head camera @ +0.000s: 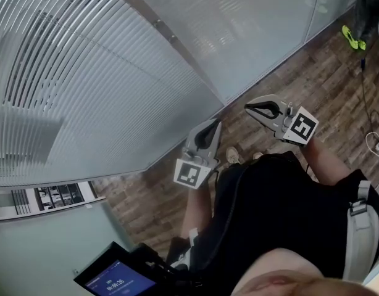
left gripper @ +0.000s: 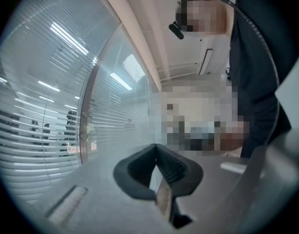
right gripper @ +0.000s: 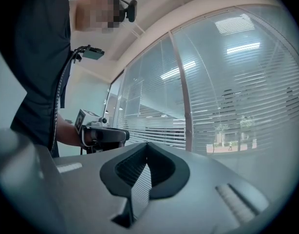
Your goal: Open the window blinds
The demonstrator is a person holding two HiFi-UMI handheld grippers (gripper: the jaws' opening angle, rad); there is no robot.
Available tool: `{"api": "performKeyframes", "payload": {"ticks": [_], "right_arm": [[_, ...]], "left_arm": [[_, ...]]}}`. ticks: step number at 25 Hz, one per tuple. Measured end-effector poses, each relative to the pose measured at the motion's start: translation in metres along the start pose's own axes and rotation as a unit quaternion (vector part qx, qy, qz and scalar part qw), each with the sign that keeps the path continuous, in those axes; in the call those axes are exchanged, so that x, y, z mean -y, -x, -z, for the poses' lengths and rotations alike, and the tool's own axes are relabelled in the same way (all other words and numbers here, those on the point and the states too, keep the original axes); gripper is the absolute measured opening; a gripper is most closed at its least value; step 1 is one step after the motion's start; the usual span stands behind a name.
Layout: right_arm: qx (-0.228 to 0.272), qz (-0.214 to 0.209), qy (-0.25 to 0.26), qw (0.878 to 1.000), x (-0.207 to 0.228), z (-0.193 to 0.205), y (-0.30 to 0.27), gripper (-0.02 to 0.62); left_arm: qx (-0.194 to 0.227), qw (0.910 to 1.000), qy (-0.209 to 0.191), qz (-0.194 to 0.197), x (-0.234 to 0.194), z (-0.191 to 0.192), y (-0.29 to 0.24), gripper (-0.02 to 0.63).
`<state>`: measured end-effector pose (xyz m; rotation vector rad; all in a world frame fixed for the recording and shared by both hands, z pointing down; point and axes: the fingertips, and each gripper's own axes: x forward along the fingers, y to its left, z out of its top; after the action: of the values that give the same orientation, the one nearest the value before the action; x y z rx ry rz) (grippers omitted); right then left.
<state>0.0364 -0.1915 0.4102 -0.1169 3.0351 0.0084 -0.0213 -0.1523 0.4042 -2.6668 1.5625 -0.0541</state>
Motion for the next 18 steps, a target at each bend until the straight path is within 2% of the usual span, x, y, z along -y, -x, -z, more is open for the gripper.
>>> {"api": "performKeyframes", "payload": {"ticks": [6,18], "right_arm": [[-0.003,-0.005,-0.005,1.000,0.002,0.004,0.000,0.005],[-0.008,-0.009,-0.004,1.000,0.001,0.011,0.003,0.005]], "left_arm": [[-0.001,1.0000,0.003,-0.007,-0.001,0.003,-0.004,0.003],[-0.004,1.0000,0.005,0.005,0.010,0.010,-0.013,0.003]]}}
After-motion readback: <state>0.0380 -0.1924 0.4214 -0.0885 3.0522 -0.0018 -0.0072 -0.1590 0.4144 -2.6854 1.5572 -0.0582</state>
